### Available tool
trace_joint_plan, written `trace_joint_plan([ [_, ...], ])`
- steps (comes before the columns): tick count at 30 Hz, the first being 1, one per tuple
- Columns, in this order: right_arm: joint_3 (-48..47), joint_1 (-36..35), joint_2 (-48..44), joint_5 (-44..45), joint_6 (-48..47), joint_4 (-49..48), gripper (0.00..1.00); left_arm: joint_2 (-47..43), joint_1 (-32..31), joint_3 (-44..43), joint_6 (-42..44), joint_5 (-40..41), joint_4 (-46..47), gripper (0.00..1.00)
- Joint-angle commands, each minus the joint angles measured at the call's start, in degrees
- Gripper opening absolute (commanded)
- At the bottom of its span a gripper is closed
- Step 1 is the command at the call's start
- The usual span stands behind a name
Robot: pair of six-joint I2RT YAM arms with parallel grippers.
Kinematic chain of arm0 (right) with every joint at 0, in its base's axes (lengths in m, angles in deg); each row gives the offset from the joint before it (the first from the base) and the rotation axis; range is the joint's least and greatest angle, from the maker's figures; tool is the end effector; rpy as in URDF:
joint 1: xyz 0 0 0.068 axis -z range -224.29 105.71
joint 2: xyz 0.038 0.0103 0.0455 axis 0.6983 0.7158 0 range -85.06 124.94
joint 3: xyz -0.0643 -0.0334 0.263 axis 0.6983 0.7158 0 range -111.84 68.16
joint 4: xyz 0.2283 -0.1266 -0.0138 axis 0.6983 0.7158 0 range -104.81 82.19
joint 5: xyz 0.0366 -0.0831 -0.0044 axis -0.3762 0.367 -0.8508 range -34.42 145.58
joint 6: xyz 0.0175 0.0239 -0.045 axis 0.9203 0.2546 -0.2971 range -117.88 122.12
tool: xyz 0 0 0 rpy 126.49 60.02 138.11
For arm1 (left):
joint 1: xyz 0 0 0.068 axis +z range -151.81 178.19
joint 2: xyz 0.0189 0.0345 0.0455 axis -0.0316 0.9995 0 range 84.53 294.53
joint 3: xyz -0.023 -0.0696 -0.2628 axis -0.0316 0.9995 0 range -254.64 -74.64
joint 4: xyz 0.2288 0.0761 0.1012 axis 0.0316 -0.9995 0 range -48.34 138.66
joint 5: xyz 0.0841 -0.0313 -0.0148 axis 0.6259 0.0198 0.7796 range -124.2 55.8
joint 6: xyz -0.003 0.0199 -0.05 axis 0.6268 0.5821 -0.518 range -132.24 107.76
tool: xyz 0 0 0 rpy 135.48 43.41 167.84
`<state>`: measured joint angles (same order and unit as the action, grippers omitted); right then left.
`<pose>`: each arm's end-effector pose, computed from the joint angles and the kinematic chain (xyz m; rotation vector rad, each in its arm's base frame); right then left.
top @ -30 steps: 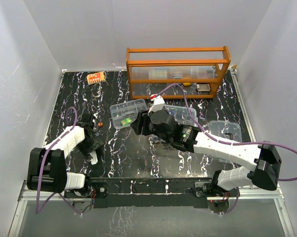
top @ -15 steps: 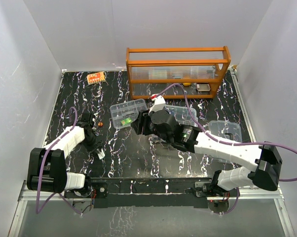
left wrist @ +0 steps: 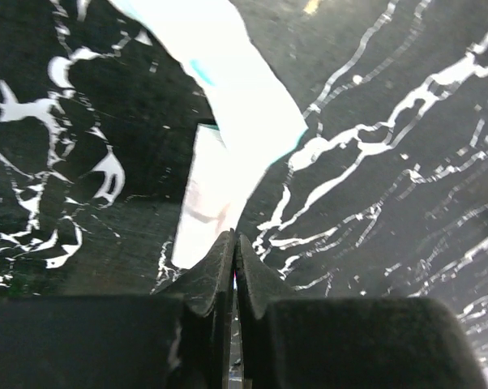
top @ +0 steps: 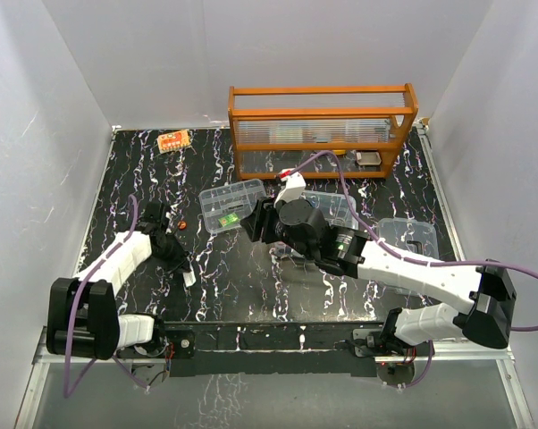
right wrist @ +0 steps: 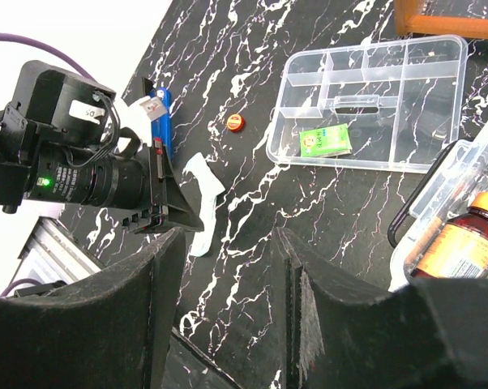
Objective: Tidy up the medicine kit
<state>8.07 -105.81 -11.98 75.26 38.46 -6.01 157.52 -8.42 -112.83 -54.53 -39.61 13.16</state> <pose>0.1513 0.2537 0.3296 -0.2065 2.0026 0.7929 0.2133 -0.0282 0.1723 -0.8506 2.7197 -0.3273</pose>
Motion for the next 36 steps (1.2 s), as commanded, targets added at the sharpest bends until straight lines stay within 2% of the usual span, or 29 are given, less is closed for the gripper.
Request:
trace_joint_plan([
  [1,0.3,-0.4,-2.6,2.3,0.4,-2.8,0.44,-2.4,-0.3,-1.8,1.8,-4.9,-1.8,0.01],
  [2,0.4,-0.4,-2.7,2.4,0.5,-2.8,0.44,-2.0,-0.3,-2.5,1.8,-3.2,-2.7,0.15],
  [3,0.4,-0.4,-2.6,2.5,0.5,-2.8,0.44,-1.6,-0.3,-2.8,1.8,-0.7,-3.6,0.34],
  [5,0.4,-0.4,-2.7,2.3,0.6,-2.8,0.44,-0.8,-0.3,-3.2,2.2,1.5,-4.2,0.47],
  [7,0.4,-0.4,-2.7,2.2,0.5,-2.8,0.44,0.4,-0.3,-3.2,2.7,1.9,-3.8,0.53],
  [11,0.4,-0.4,-2.4,1.9,0.6,-2.8,0.44,3.2,-0.3,-3.9,4.0,1.2,-2.2,0.58],
  [18,0.3,-0.4,-2.4,2.0,0.8,-2.8,0.44,9.2,-1.1,-6.3,6.3,3.8,-3.2,0.58],
  [21,0.3,-0.4,-2.2,2.1,0.7,-2.9,0.44,11.2,-2.0,-7.0,6.7,5.8,-3.5,0.55],
  [28,0.2,-0.4,-2.1,2.0,0.7,-2.9,0.43,17.3,-8.0,-8.6,6.1,10.3,-4.9,0.4],
  [30,0.2,-0.4,-2.2,2.0,0.8,-3.0,0.43,18.5,-9.1,-8.6,5.6,10.3,-5.0,0.33],
  [36,0.3,-0.4,-2.5,2.0,0.6,-3.1,0.43,16.8,-10.3,-8.6,5.2,8.7,-4.2,0.17],
])
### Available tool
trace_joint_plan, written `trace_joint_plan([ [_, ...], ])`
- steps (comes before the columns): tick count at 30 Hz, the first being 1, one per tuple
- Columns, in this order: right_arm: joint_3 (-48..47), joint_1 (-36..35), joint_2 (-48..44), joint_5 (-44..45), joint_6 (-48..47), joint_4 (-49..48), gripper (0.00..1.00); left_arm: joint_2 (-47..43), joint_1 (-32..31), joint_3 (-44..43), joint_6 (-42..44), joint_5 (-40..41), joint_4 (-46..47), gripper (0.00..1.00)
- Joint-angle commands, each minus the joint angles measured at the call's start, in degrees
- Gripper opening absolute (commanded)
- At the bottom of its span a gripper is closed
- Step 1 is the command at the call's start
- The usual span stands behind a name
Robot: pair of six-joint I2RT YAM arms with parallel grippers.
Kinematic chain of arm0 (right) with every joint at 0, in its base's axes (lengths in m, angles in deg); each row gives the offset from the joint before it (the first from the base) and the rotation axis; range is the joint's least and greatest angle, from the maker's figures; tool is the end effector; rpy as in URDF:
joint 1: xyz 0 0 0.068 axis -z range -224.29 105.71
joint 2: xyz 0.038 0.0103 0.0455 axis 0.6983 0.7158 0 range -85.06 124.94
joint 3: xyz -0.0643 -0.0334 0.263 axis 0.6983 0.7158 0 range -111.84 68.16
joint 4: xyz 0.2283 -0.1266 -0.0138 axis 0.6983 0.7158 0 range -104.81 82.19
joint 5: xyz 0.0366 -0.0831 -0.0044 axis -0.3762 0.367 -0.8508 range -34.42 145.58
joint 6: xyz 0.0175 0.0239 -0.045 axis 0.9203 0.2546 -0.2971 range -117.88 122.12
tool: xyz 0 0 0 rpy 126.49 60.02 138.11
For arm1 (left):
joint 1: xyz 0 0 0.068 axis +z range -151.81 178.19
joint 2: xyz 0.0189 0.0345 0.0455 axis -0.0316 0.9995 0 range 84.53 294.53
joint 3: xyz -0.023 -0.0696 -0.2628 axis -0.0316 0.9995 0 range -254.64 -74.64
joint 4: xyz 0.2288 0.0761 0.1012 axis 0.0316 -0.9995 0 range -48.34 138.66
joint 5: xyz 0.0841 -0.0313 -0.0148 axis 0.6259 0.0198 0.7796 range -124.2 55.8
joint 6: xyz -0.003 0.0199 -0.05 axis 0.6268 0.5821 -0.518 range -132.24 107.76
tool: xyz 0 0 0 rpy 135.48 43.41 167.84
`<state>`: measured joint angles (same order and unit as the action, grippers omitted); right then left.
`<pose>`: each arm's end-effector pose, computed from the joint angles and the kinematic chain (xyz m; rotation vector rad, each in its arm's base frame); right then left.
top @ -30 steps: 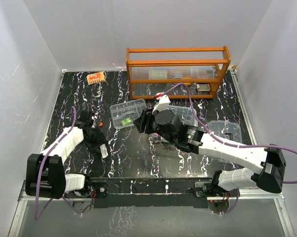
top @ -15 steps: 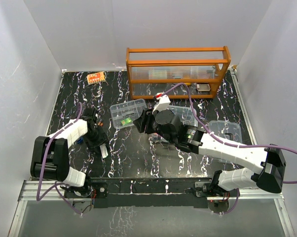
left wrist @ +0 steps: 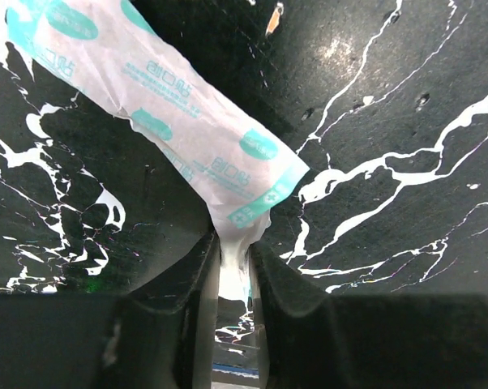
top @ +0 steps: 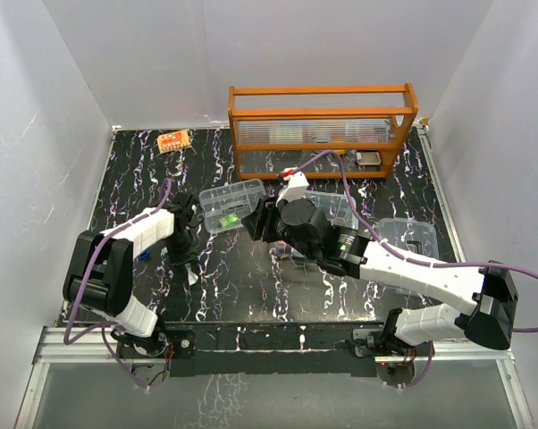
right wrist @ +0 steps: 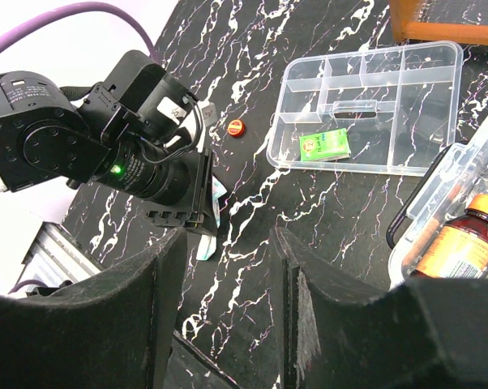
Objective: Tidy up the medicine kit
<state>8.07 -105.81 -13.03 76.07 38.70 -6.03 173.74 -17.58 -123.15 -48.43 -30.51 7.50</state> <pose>0.1497 0.2499 0.3347 -0.1858 1.9844 0.7977 0.2477 -0.0677 0.1547 -0.5359 2.9375 -0.0065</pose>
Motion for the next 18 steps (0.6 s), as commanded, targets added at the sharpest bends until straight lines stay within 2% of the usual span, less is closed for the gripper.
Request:
trace_joint_plan([
  [1,0.3,-0.4,-1.5,1.3,0.4,-3.1,0.42,-0.1,-1.5,1.7,-0.8,-1.1,1.7,0.16],
  [14,1.2,-0.3,-4.7,7.3,-1.1,-1.7,0.42,-10.4,-4.1,0.4,0.8,-16.1,4.9,0.16],
  [18,1.5,-0.4,-5.9,9.7,-1.4,-0.7,0.42,-12.8,-4.1,-2.1,0.6,-15.2,6.6,0.18],
])
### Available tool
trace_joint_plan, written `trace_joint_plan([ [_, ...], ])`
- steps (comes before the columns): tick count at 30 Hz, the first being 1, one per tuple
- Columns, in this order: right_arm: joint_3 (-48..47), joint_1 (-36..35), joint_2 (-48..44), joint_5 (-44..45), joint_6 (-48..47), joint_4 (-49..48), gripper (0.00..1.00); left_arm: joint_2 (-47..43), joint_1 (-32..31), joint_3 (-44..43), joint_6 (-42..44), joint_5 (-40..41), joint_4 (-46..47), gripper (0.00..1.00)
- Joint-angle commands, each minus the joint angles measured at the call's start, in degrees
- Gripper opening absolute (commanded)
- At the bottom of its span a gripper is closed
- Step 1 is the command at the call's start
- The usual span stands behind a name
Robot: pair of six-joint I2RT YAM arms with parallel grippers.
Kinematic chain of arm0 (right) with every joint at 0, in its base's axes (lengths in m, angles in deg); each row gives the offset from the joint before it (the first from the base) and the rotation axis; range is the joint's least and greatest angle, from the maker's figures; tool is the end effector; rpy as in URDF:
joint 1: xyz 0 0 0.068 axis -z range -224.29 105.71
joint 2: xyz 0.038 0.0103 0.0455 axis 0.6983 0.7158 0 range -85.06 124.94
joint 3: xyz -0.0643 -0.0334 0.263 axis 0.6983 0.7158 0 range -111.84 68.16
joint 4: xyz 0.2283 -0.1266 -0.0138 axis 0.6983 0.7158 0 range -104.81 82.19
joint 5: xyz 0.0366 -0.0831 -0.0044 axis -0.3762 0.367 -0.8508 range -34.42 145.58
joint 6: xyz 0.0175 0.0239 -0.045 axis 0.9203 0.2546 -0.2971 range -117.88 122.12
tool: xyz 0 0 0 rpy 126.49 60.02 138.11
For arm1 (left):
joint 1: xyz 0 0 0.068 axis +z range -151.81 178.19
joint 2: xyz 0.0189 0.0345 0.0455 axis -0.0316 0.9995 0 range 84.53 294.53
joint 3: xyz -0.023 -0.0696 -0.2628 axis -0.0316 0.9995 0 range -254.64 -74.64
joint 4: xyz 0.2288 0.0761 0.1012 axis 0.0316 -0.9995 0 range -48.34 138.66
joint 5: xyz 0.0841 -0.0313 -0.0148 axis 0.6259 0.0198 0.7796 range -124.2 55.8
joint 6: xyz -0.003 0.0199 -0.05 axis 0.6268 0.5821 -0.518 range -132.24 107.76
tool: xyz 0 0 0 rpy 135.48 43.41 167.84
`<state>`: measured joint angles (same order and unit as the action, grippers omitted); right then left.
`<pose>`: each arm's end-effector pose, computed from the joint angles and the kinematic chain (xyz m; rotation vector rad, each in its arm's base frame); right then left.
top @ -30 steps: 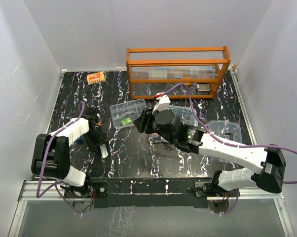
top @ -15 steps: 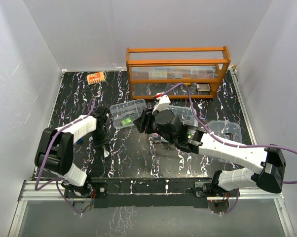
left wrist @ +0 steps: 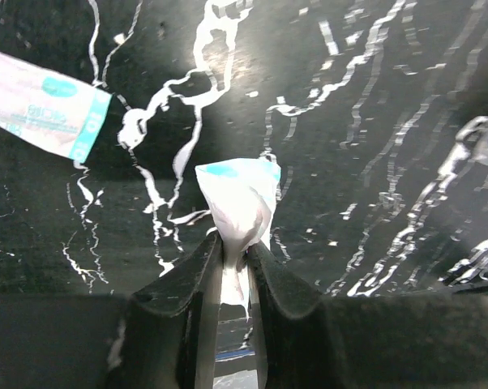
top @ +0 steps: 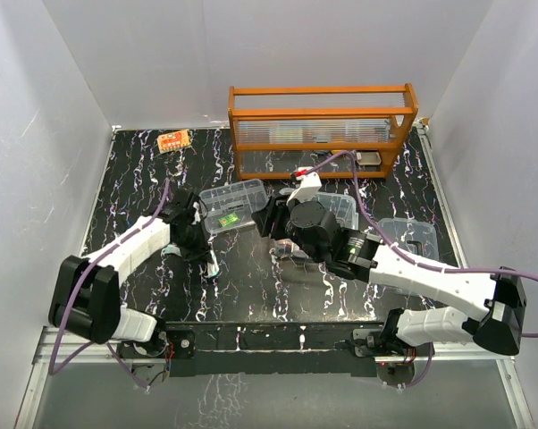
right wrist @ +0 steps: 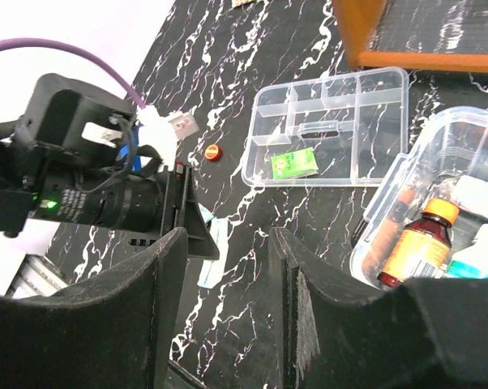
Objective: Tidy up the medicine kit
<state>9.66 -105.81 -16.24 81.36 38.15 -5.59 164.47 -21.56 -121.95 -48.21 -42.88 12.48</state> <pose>0.1454 0.2355 0.3394 -0.1207 1.9404 0.7299 0.2354 -0.0903 0.1900 -0.3622 2.8295 -0.4406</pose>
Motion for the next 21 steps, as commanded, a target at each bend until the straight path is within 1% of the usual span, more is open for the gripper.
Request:
trace_joint_plan([
  [1,-0.1,-0.4,-2.9,4.9,-0.9,-0.9,0.42,-3.1,-0.1,-4.2,0.5,-2.6,1.8,0.18],
  [4,-0.1,-0.4,-3.6,6.5,-1.0,0.2,0.42,-0.1,-0.1,-8.0,0.8,-4.6,3.4,0.19],
  [7,0.0,-0.4,-4.6,8.3,-1.1,1.4,0.42,3.2,-0.2,-12.3,0.3,-7.5,6.9,0.2],
  [12,0.4,-0.4,-6.5,10.6,-1.0,2.6,0.42,11.2,-1.1,-20.8,0.1,-8.2,9.9,0.22],
  [18,0.5,-0.4,-7.3,11.5,-0.5,3.5,0.42,20.8,-3.4,-29.2,-1.6,-6.7,13.0,0.23],
  [21,0.3,-0.4,-7.4,11.6,0.0,4.2,0.42,24.8,-5.6,-32.0,-1.7,-3.8,14.2,0.24],
])
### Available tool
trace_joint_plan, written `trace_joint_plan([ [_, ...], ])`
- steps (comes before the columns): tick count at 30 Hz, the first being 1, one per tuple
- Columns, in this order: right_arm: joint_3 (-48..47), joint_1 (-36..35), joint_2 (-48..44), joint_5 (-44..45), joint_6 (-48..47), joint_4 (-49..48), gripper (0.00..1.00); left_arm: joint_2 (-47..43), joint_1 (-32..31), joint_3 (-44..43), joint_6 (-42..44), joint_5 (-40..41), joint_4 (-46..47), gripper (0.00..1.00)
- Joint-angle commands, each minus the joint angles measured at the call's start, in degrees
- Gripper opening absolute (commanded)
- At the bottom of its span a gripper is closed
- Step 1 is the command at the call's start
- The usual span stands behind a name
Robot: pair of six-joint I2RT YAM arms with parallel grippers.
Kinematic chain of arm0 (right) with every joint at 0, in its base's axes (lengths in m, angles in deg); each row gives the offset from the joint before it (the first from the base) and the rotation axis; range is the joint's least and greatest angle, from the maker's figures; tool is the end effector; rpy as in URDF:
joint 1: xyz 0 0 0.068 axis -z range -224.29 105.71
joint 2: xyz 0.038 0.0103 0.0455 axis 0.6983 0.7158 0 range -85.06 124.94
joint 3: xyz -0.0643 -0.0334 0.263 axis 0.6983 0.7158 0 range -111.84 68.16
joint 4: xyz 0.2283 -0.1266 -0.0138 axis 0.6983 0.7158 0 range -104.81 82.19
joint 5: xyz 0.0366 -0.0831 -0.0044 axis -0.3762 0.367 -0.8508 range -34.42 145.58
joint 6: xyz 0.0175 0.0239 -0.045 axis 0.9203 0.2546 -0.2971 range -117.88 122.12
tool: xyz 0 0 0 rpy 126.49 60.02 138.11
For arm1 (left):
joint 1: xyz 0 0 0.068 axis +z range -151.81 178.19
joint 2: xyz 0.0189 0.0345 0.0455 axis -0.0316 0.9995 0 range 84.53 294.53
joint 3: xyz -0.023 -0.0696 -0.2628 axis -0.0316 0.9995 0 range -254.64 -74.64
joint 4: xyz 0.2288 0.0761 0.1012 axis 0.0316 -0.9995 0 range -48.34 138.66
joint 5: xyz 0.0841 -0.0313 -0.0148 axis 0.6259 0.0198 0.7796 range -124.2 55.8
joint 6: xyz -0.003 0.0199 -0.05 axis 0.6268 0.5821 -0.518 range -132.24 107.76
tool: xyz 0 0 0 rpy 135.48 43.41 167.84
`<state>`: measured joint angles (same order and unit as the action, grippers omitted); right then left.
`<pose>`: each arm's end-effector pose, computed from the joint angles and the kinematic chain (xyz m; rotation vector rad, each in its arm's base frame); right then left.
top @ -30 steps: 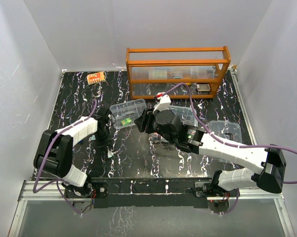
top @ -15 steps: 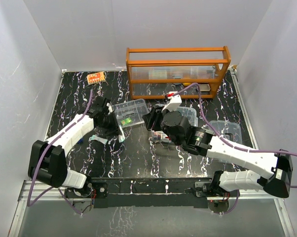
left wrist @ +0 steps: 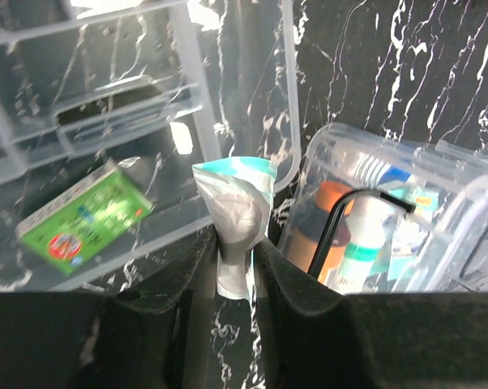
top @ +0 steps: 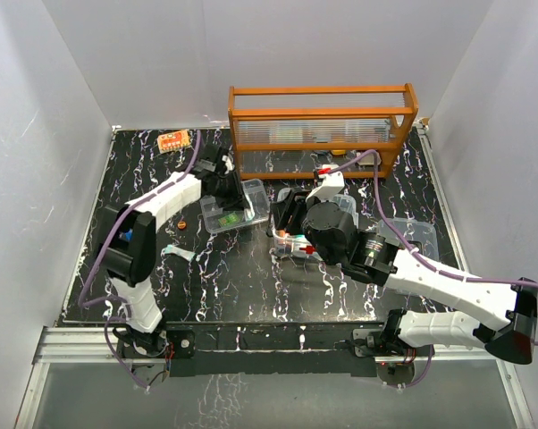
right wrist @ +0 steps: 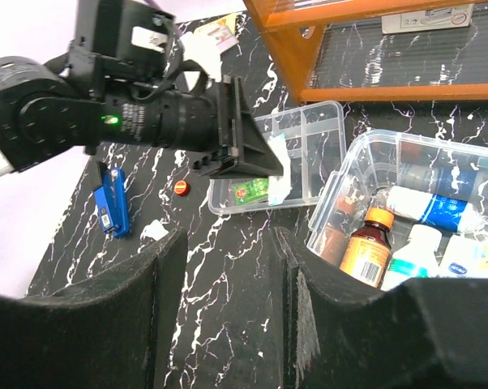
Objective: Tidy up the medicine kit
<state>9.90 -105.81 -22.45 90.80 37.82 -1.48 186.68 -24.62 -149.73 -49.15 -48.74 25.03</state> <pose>0.1352 0.2060 0.3579 0.0050 1.8658 0.6151 0.3558 -0.1594 0.2296 -0.1991 2.5652 -0.7413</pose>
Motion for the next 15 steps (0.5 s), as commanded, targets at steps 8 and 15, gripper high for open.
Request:
trace_joint_plan([
  [8,-0.7,-0.4,-0.9,1.6,0.7,1.0,0.42,9.6,-3.8,-9.4,-1.4,6.3,1.7,0.25],
  [15,-1.1,-0.4,0.0,1.0,0.9,1.2,0.42,13.0,-3.8,-11.1,-4.4,4.7,2.1,0.34],
])
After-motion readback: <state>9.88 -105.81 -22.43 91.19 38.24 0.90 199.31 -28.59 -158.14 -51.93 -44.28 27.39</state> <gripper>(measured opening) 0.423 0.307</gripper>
